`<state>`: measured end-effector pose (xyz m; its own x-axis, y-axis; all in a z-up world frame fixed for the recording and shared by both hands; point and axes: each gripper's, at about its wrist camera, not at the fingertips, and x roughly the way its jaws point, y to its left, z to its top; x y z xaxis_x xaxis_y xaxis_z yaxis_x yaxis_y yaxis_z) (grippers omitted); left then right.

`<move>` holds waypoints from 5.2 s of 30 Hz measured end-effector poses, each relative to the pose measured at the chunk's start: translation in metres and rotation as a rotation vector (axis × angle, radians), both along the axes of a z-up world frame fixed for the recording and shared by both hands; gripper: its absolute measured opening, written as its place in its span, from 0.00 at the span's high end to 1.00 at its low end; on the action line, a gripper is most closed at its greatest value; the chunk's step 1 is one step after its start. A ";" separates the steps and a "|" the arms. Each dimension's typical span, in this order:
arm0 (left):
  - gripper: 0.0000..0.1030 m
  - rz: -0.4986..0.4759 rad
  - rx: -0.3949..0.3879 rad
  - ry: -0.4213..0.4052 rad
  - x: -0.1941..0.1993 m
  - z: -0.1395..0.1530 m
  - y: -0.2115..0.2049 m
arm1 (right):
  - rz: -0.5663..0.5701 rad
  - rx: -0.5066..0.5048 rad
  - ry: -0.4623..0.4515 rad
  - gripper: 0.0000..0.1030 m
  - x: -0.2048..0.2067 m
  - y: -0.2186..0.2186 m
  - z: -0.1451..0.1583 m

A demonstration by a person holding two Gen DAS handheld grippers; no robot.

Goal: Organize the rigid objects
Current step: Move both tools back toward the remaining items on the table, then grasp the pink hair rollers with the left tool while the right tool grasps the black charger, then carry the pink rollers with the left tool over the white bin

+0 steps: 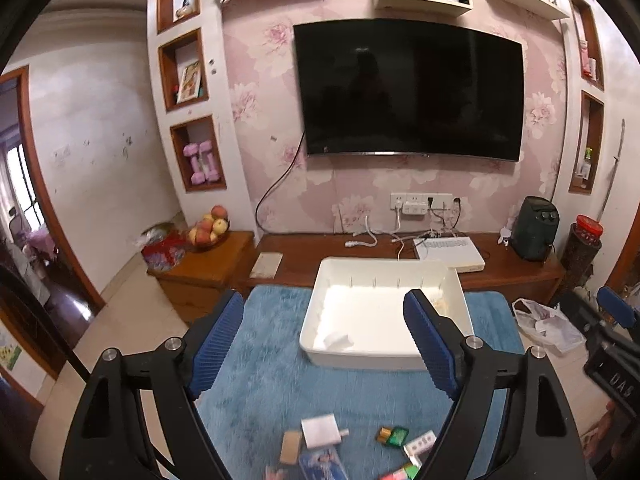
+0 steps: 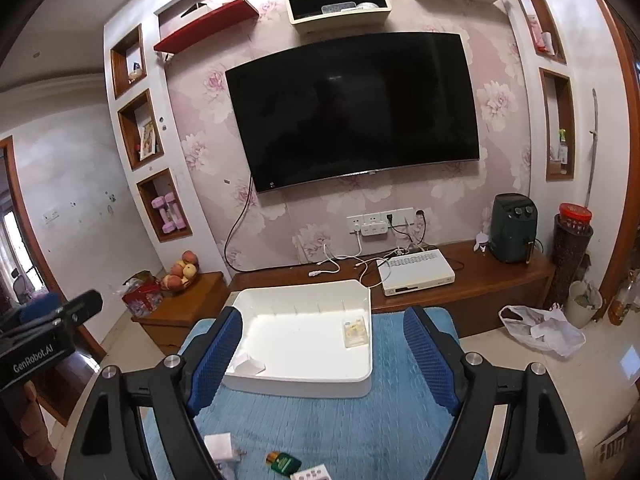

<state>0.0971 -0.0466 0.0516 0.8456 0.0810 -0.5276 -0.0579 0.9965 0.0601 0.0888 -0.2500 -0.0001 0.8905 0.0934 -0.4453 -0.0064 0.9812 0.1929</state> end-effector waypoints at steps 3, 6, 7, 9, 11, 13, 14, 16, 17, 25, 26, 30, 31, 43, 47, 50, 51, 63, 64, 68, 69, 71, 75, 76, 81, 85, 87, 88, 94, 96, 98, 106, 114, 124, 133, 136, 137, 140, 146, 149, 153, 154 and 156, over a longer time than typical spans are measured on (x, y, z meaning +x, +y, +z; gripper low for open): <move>0.18 0.011 -0.016 0.033 -0.012 -0.008 0.004 | 0.008 0.030 0.020 0.19 -0.010 -0.005 -0.004; 0.18 0.032 -0.038 0.083 -0.026 -0.019 0.011 | 0.012 0.065 0.049 0.19 -0.018 -0.010 -0.012; 0.18 0.040 -0.045 0.095 -0.030 -0.023 0.013 | 0.013 0.077 0.063 0.19 -0.019 -0.012 -0.016; 0.18 0.059 -0.063 0.123 -0.039 -0.033 0.020 | 0.015 0.091 0.087 0.19 -0.022 -0.014 -0.022; 0.18 0.085 -0.090 0.151 -0.046 -0.044 0.027 | 0.017 0.107 0.117 0.19 -0.024 -0.017 -0.029; 0.18 0.105 -0.118 0.181 -0.056 -0.056 0.035 | 0.016 0.142 0.154 0.19 -0.027 -0.021 -0.038; 0.18 0.112 -0.123 0.195 -0.058 -0.060 0.038 | 0.015 0.156 0.168 0.19 -0.029 -0.022 -0.042; 0.18 0.138 -0.117 0.242 -0.067 -0.074 0.043 | 0.007 0.177 0.201 0.19 -0.032 -0.025 -0.051; 0.18 0.149 -0.110 0.263 -0.070 -0.081 0.045 | 0.004 0.180 0.213 0.19 -0.033 -0.025 -0.055; 0.18 0.183 -0.061 0.448 -0.082 -0.123 0.059 | 0.003 0.172 0.347 0.19 -0.045 -0.017 -0.096; 0.18 0.184 -0.057 0.466 -0.082 -0.127 0.061 | 0.001 0.172 0.369 0.19 -0.047 -0.015 -0.103; 0.18 0.173 -0.043 0.557 -0.079 -0.147 0.074 | -0.003 0.185 0.460 0.19 -0.054 -0.005 -0.126; 0.18 0.170 -0.037 0.577 -0.078 -0.151 0.078 | -0.003 0.195 0.490 0.19 -0.056 -0.001 -0.133; 0.18 0.000 0.023 0.759 -0.057 -0.196 0.108 | -0.101 0.255 0.735 0.19 -0.088 0.045 -0.188; 0.18 -0.069 0.048 0.805 -0.049 -0.209 0.113 | -0.174 0.303 0.772 0.19 -0.096 0.055 -0.200; 0.18 -0.125 0.064 0.844 -0.044 -0.219 0.114 | -0.226 0.341 0.789 0.19 -0.100 0.060 -0.208; 0.18 -0.143 0.072 0.855 -0.042 -0.223 0.114 | -0.241 0.354 0.794 0.19 -0.101 0.062 -0.211; 0.18 -0.301 0.116 1.025 -0.015 -0.271 0.116 | -0.415 0.456 0.870 0.19 -0.105 0.078 -0.254; 0.18 -0.311 0.119 1.039 -0.014 -0.275 0.116 | -0.424 0.461 0.873 0.19 -0.105 0.079 -0.257; 0.18 -0.344 0.117 1.093 -0.008 -0.291 0.114 | -0.457 0.497 0.885 0.19 -0.104 0.081 -0.269; 0.18 -0.350 0.115 1.108 -0.006 -0.295 0.112 | -0.465 0.502 0.888 0.19 -0.104 0.082 -0.271; 0.18 -0.349 0.120 1.122 -0.003 -0.302 0.111 | -0.481 0.510 0.895 0.19 -0.103 0.082 -0.275; 0.18 -0.339 0.105 1.144 0.007 -0.314 0.109 | -0.498 0.505 0.900 0.19 -0.104 0.081 -0.281; 0.18 -0.337 0.094 1.148 0.009 -0.316 0.109 | -0.501 0.499 0.902 0.19 -0.103 0.081 -0.282; 0.24 -0.342 0.060 1.153 0.016 -0.323 0.107 | -0.519 0.485 0.916 0.19 -0.094 0.082 -0.286; 0.35 -0.350 0.027 1.156 0.024 -0.327 0.100 | -0.513 0.449 0.918 0.19 -0.085 0.085 -0.287; 0.38 -0.349 0.004 1.160 0.027 -0.331 0.097 | -0.496 0.421 0.916 0.21 -0.080 0.087 -0.286; 0.40 -0.348 -0.009 1.164 0.028 -0.334 0.094 | -0.487 0.399 0.915 0.22 -0.077 0.088 -0.285; 0.54 -0.327 -0.125 1.183 0.037 -0.344 0.103 | -0.456 0.293 0.934 0.34 -0.063 0.103 -0.284; 0.62 -0.331 -0.156 1.182 0.038 -0.345 0.104 | -0.430 0.236 0.938 0.43 -0.059 0.108 -0.282; 0.70 -0.335 -0.181 1.181 0.037 -0.346 0.105 | -0.409 0.216 0.937 0.44 -0.058 0.113 -0.283; 0.72 -0.286 -0.214 1.182 0.023 -0.346 0.106 | -0.348 0.264 0.954 0.44 -0.066 0.106 -0.285; 0.73 -0.206 -0.236 1.195 0.010 -0.335 0.129 | -0.242 0.397 1.046 0.44 -0.092 0.103 -0.295; 0.73 -0.086 -0.351 1.250 -0.008 -0.315 0.162 | -0.114 0.425 1.137 0.44 -0.095 0.085 -0.269; 0.73 -0.063 -0.407 1.172 -0.008 -0.267 0.172 | -0.002 0.358 1.093 0.45 -0.086 0.074 -0.208; 0.73 -0.083 -0.385 1.102 0.002 -0.241 0.171 | 0.035 0.328 1.058 0.44 -0.078 0.076 -0.188; 0.73 -0.086 -0.380 1.079 0.006 -0.233 0.170 | 0.048 0.319 1.044 0.45 -0.075 0.073 -0.180; 0.73 -0.093 -0.372 1.003 0.027 -0.204 0.172 | 0.080 0.288 1.008 0.45 -0.067 0.072 -0.159; 0.73 -0.117 -0.339 0.884 0.061 -0.157 0.169 | 0.131 0.257 0.937 0.45 -0.042 0.074 -0.131; 0.73 -0.130 -0.299 0.814 0.079 -0.136 0.160 | 0.148 0.251 0.895 0.44 -0.028 0.071 -0.115; 0.73 -0.150 -0.292 0.755 0.106 -0.119 0.149 | 0.167 0.258 0.840 0.44 -0.005 0.069 -0.093; 0.73 -0.153 -0.290 0.743 0.114 -0.115 0.147 | 0.169 0.260 0.828 0.44 0.000 0.069 -0.091; 0.73 -0.165 -0.275 0.721 0.128 -0.111 0.141 | 0.172 0.264 0.796 0.44 0.013 0.067 -0.081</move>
<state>0.2255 0.0947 -0.0592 0.2767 -0.2290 -0.9333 0.0514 0.9733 -0.2235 0.1018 -0.1826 -0.0811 0.2854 0.3869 -0.8768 0.0836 0.9013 0.4249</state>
